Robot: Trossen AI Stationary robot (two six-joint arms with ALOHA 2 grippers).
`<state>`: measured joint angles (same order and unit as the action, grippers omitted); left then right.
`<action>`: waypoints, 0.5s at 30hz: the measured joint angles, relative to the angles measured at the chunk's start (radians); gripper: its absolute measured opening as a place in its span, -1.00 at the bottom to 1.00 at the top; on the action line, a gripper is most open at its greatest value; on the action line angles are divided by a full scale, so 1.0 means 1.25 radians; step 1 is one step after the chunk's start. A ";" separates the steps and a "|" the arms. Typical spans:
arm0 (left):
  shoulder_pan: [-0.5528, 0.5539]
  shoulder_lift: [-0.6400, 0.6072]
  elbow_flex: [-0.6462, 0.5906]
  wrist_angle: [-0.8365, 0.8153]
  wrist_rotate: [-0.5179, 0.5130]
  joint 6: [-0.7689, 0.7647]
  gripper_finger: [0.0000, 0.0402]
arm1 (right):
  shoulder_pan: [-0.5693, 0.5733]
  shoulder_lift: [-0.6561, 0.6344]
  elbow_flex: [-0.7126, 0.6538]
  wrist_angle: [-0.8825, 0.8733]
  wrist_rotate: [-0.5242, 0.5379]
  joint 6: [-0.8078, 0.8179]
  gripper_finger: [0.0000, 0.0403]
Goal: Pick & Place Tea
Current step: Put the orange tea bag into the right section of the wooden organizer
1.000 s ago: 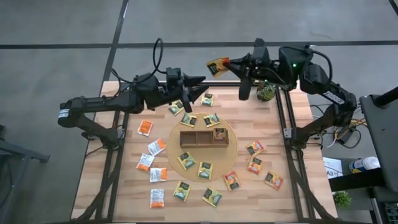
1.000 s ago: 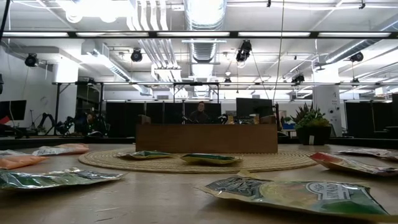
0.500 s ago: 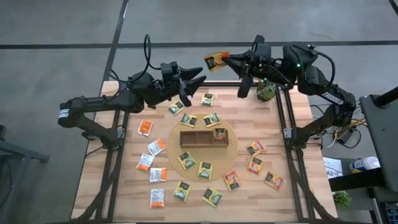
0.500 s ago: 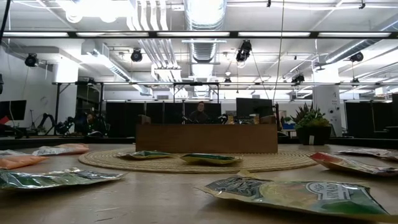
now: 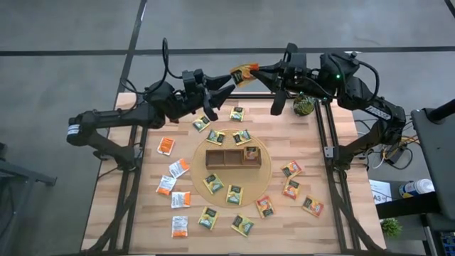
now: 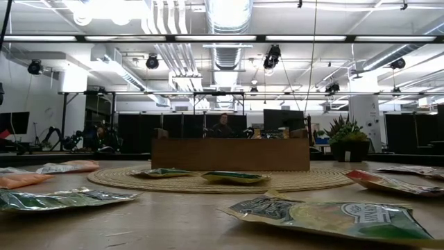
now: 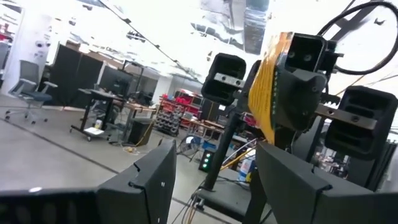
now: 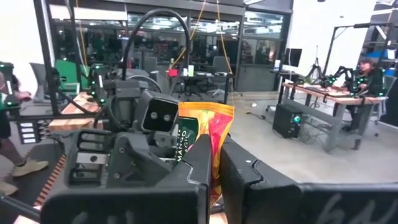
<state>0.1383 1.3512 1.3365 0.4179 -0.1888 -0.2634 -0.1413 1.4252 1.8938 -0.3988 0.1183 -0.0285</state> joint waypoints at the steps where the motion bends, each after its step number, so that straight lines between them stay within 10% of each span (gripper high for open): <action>1: 0.000 0.003 0.000 0.008 0.009 0.000 0.07 | 0.000 0.004 0.000 0.001 -0.004 0.001 -0.94; 15: 0.000 0.027 0.002 0.015 0.090 -0.002 0.11 | 0.000 0.034 0.000 0.012 -0.038 -0.004 -0.94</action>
<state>0.1383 1.3851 1.3388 0.4372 -0.0757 -0.2653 -0.1413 1.4677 1.8935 -0.3843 0.0711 -0.0338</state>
